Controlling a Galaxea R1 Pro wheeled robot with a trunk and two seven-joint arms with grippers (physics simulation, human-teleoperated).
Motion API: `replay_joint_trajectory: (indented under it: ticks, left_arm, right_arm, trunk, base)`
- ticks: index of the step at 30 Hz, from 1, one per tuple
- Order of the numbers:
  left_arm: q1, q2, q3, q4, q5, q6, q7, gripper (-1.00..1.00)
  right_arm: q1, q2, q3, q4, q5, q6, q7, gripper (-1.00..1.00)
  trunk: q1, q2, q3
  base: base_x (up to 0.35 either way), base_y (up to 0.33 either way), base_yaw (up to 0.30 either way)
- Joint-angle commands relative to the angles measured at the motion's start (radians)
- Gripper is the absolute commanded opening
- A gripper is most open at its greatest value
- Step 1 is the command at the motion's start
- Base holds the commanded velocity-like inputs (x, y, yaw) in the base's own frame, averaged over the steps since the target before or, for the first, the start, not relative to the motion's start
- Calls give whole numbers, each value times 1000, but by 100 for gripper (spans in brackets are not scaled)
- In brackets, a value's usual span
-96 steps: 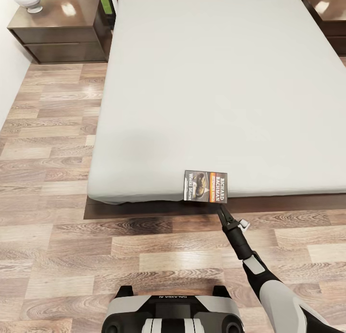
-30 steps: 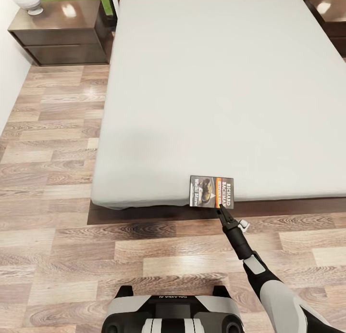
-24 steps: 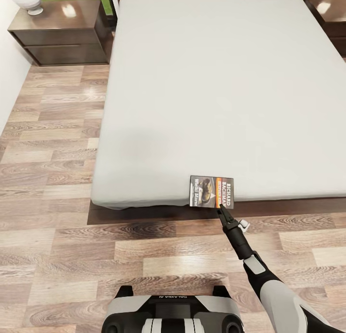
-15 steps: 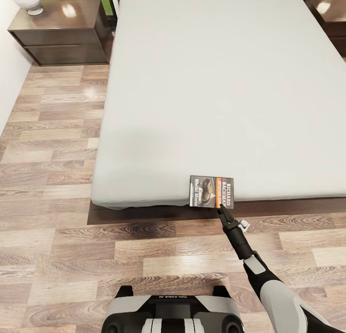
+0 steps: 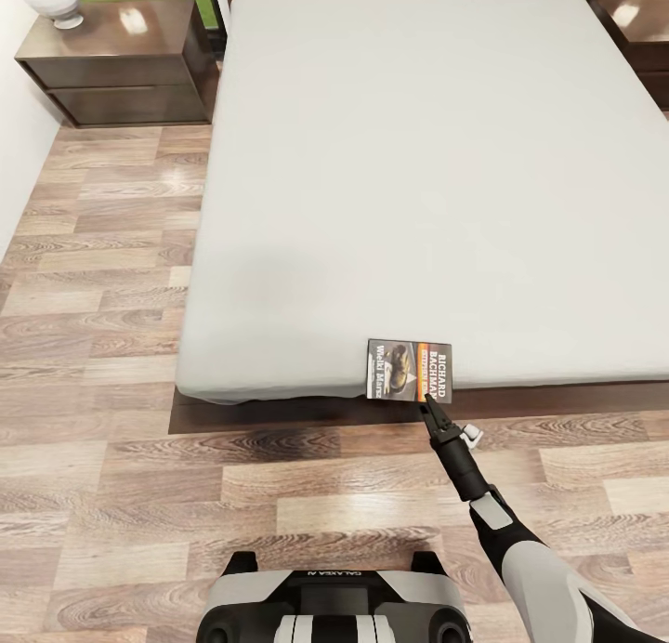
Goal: In the bedroom, move the book from the bed onto either nightstand, and place the two sandals side by side next to the bed.
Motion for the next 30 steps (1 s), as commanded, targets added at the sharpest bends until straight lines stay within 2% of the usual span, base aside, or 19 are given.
replay_joint_trajectory:
  ticks: [1, 30]
  left_arm:
    - [0, 0, -8, 1, 7, -3, 1, 100]
    - [4, 0, -8, 1, 7, -3, 1, 100]
  right_arm:
    - [0, 0, 2, 0, -9, 10, 2, 100]
    - [-1, 3, 2, -3, -13, 10, 1, 100]
  trunk:
    - [0, 0, 0]
    - [0, 0, 0]
  base:
    - [0, 0, 0]
    - [0, 0, 0]
